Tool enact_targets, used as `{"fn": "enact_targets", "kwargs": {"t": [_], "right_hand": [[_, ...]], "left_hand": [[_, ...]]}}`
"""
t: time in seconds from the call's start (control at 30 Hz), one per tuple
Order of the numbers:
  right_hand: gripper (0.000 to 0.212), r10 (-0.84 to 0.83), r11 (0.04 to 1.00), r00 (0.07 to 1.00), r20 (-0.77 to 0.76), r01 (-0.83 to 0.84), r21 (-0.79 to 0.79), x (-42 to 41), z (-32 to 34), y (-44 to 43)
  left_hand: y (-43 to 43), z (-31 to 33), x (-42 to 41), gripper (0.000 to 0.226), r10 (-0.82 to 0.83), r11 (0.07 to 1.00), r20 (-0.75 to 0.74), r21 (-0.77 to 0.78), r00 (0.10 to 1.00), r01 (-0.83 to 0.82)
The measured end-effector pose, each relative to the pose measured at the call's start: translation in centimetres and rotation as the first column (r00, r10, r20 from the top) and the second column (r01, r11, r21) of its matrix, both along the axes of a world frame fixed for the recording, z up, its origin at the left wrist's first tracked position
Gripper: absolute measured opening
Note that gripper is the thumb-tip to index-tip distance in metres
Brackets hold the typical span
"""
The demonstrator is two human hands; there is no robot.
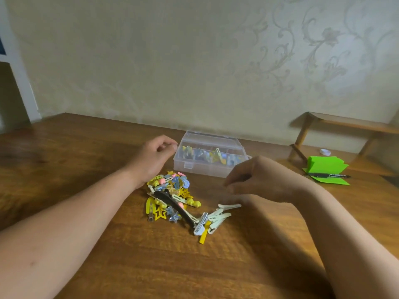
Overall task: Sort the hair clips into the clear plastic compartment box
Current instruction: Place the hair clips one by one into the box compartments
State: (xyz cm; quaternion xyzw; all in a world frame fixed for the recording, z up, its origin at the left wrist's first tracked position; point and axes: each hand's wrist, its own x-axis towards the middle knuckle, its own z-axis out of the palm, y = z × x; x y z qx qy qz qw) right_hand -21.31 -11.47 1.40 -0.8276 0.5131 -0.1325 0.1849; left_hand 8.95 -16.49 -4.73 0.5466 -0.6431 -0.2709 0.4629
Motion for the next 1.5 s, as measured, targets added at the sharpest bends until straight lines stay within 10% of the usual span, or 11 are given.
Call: {"fn": "enact_targets", "kwargs": {"t": [0.43, 0.73, 1.17, 1.5], "right_hand": [[0.01, 0.116, 0.989, 0.977, -0.176, -0.097, 0.116, 0.9, -0.3, 0.7], [0.021, -0.131, 0.988, 0.815, 0.564, 0.152, 0.011, -1.6, 1.9, -3.5], [0.009, -0.469, 0.866, 0.875, -0.119, 0.429, -0.257, 1.3, 0.7, -13.7], [0.009, -0.488, 0.856, 0.857, -0.168, 0.432, -0.283, 1.9, -0.2, -12.9]], "left_hand": [[0.6, 0.4, -0.2, 0.022, 0.011, 1.0, -0.001, 0.02, 1.0, -0.011], [-0.4, 0.0, 0.1, 0.03, -0.045, 0.999, -0.033, 0.021, 0.998, 0.046], [-0.4, 0.0, 0.3, 0.02, -0.062, 0.998, -0.066, 0.008, 0.996, 0.062], [-0.1, 0.2, 0.3, 0.024, -0.077, 0.997, -0.02, 0.013, 0.997, 0.078]]}}
